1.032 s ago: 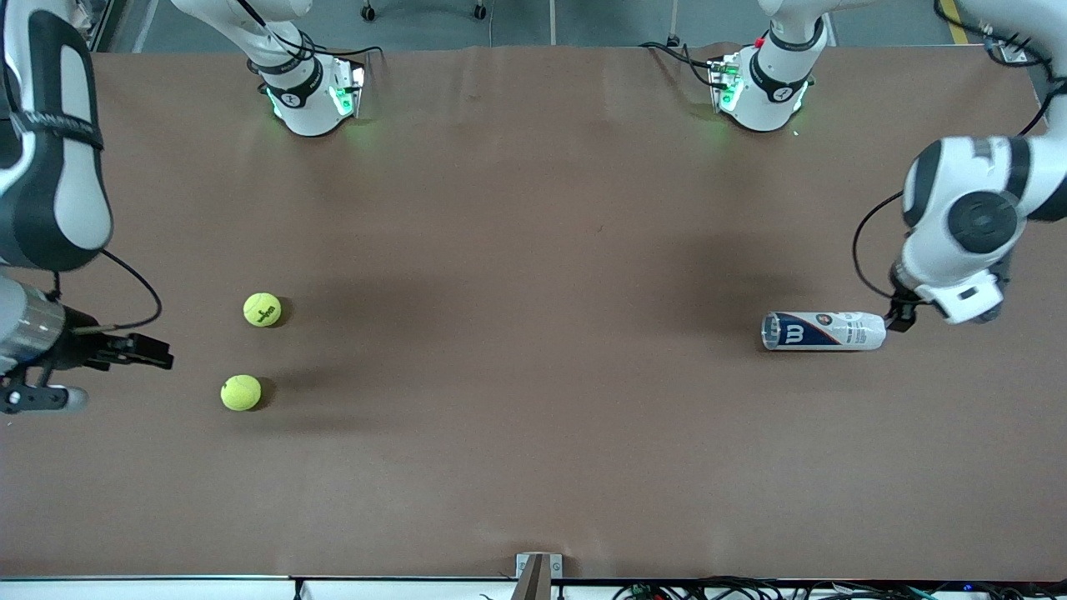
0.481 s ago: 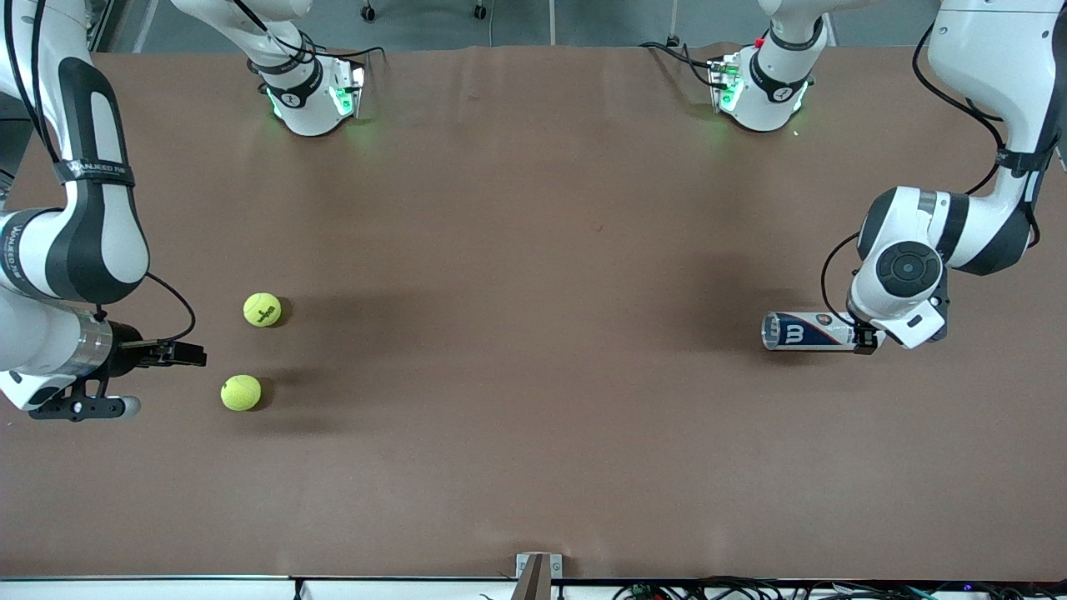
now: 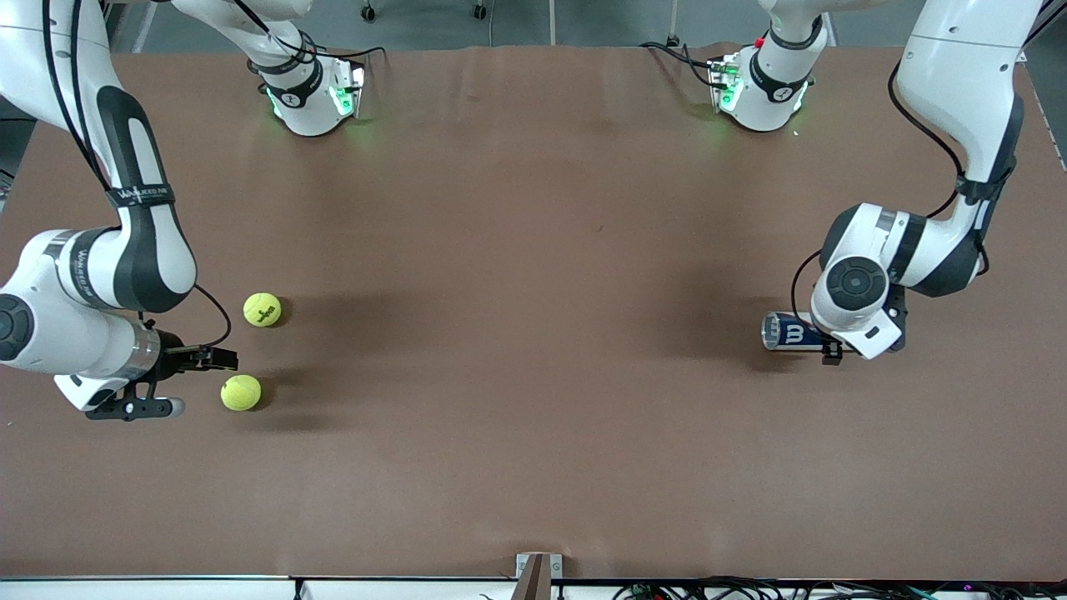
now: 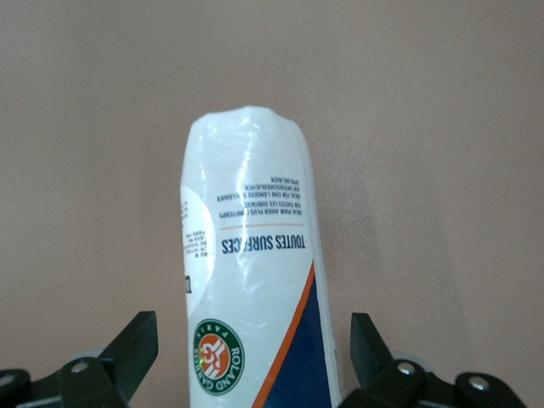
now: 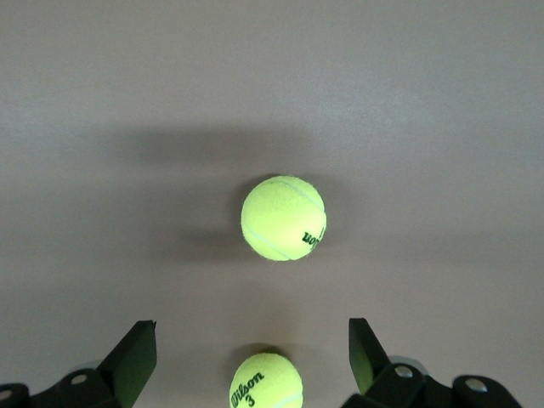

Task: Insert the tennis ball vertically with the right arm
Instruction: 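Reach the left gripper to the can while the right gripper reaches a ball, then grasp the can with the left gripper while the right gripper grasps the ball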

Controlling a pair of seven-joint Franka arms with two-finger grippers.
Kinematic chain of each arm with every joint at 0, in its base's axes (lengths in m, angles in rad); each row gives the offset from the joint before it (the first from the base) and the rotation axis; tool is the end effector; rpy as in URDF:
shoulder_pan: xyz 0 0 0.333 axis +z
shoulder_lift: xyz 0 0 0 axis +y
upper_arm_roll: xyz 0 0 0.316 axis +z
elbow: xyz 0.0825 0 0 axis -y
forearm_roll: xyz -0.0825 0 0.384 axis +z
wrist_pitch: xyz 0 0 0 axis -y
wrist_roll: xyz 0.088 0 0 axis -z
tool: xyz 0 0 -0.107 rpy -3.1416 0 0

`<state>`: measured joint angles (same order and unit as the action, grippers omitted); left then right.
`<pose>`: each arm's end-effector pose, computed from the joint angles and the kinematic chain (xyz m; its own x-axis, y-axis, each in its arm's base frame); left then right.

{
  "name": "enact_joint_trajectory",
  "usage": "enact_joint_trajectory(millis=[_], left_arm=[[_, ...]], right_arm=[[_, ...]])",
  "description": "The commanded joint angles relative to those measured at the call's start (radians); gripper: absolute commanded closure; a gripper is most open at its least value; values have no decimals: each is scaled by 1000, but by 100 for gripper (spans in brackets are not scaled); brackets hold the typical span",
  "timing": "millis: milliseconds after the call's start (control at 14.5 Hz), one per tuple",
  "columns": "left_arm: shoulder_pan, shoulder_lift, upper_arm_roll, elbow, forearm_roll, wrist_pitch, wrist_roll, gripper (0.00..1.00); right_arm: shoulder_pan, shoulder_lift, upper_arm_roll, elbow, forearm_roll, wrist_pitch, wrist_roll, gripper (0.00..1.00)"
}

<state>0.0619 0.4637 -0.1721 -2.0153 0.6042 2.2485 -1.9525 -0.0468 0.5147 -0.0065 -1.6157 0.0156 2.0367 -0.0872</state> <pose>0.5804 -0.0473 0.2081 0.1682 0.9155 0.3654 0.9825 -0.1257 -0.1371 0.6733 -0.0345 0.3188 0.9953 0.0277 -0.0923 0.0261 -0.9995 -0.0181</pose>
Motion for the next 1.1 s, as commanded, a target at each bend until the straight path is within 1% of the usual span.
enact_joint_trajectory(millis=[0, 206, 413, 550, 619, 757, 825, 1032], left_arm=[[6, 38, 2, 12, 84, 11, -54, 0], [12, 56, 2, 10, 134, 13, -69, 0], [15, 69, 2, 9, 151, 14, -69, 0], [13, 67, 0, 7, 151, 14, -74, 0], [12, 67, 0, 7, 147, 14, -89, 7], [9, 67, -1, 12, 146, 14, -105, 25], [9, 67, -1, 16, 138, 14, -105, 30], [12, 61, -1, 18, 138, 14, -94, 30]], right_arm=[[-4, 31, 5, -12, -13, 52, 7, 0], [-10, 82, 5, -10, -13, 124, 3, 0], [-13, 139, 5, -7, -13, 218, 3, 0], [-13, 150, 5, -4, -13, 230, 3, 0], [-15, 154, 5, 0, -14, 232, 3, 0], [-15, 162, 5, 2, -16, 232, 3, 0], [-15, 168, 5, 2, -16, 234, 3, 0], [-19, 185, 3, 0, -16, 269, 1, 0]])
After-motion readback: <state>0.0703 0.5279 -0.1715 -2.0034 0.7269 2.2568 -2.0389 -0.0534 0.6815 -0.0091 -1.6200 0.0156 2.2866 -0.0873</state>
